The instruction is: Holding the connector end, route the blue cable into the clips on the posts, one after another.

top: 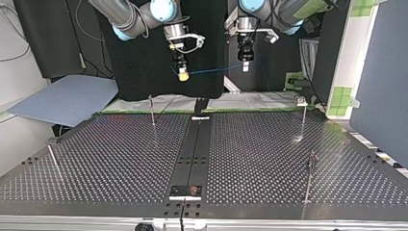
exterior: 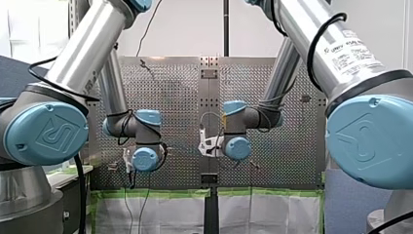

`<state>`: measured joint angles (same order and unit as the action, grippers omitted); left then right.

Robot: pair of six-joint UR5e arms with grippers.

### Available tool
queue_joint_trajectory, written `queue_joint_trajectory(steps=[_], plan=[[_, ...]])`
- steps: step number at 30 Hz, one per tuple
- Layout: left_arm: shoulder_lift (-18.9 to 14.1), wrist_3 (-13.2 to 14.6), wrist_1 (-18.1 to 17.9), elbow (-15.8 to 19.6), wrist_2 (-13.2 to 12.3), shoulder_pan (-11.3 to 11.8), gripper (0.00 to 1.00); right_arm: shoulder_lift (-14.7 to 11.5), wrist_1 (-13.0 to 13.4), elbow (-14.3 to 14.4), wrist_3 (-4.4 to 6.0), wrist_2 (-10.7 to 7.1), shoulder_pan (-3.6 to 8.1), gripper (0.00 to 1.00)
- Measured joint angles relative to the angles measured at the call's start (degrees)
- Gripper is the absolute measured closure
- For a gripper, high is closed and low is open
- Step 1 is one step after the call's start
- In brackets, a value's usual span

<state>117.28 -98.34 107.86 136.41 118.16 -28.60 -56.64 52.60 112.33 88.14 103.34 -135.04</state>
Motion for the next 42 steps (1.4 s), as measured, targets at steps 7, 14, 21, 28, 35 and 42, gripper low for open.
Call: queue_joint_trajectory(steps=[7,14,21,28,35,42], plan=[[-3.6,-3.3,3.3,0.0,-0.4,1.0,1.00,-3.2,-3.4,-3.4,3.36,-3.19,1.19,1.00],[-7.3,-6.8,7.0,-1.2,0.8,2.5,1.00,-6.9,-7.0,-7.0,6.98,-5.22,1.76,1.00],[-11.1,-8.5,10.8,-2.1,-0.6,5.9,1.00,-8.7,-10.3,-10.3,8.38,-5.97,1.87,1.00],[-14.7,-9.1,14.4,-2.4,-3.8,9.5,1.00,-7.8,-12.2,-11.9,8.95,-8.15,1.88,1.00],[-18.0,-9.4,17.7,-4.9,-7.1,12.8,1.00,-5.5,-11.7,-12.1,9.12,-9.34,1.65,1.00],[-21.4,-9.9,21.1,-8.3,-8.1,16.2,1.00,-3.3,-11.2,-13.6,9.33,-10.05,1.42,1.00]])
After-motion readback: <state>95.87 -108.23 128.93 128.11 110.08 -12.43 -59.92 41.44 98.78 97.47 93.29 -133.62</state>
